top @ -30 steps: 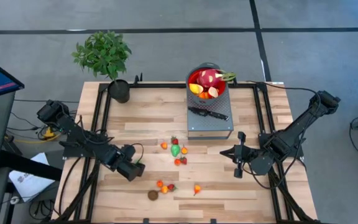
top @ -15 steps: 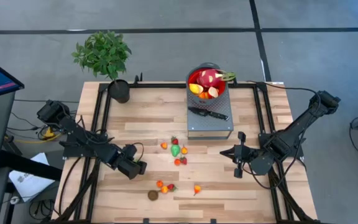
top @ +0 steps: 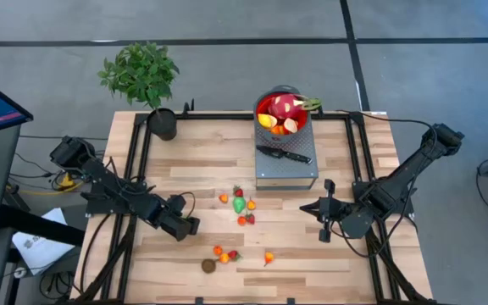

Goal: Pick & Place Fruit
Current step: Put the half kiwi into the red colander on the shelf

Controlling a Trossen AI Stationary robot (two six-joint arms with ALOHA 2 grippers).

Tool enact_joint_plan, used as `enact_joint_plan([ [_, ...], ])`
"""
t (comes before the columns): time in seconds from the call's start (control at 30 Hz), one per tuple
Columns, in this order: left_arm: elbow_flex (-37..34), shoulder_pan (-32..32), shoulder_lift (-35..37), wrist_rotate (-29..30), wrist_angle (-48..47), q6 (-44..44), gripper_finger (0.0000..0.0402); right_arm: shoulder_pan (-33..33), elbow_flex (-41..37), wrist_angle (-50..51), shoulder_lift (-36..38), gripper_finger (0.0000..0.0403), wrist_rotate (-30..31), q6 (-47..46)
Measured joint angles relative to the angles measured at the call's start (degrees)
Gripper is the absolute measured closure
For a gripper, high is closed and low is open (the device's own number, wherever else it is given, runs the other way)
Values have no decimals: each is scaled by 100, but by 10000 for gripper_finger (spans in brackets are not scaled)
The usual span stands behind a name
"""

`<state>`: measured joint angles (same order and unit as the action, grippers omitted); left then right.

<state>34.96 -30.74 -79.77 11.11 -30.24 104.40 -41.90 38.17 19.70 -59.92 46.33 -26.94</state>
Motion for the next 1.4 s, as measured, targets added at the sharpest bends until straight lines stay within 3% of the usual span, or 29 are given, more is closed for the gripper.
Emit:
enact_joint_plan([
  [0.33,-15,2,-10,-2,-16,107,97,0,0,0,-1,403,-1,0],
  [0.77,-11,2,-15,-2,149,116,156,-1,0,0,0,403,0,-4],
  [1.13,-10,2,-15,-2,180,114,145,-1,0,0,0,403,0,-4],
  [1.4,-9,2,-13,-4,197,112,163,0,0,0,0,403,0,-4],
])
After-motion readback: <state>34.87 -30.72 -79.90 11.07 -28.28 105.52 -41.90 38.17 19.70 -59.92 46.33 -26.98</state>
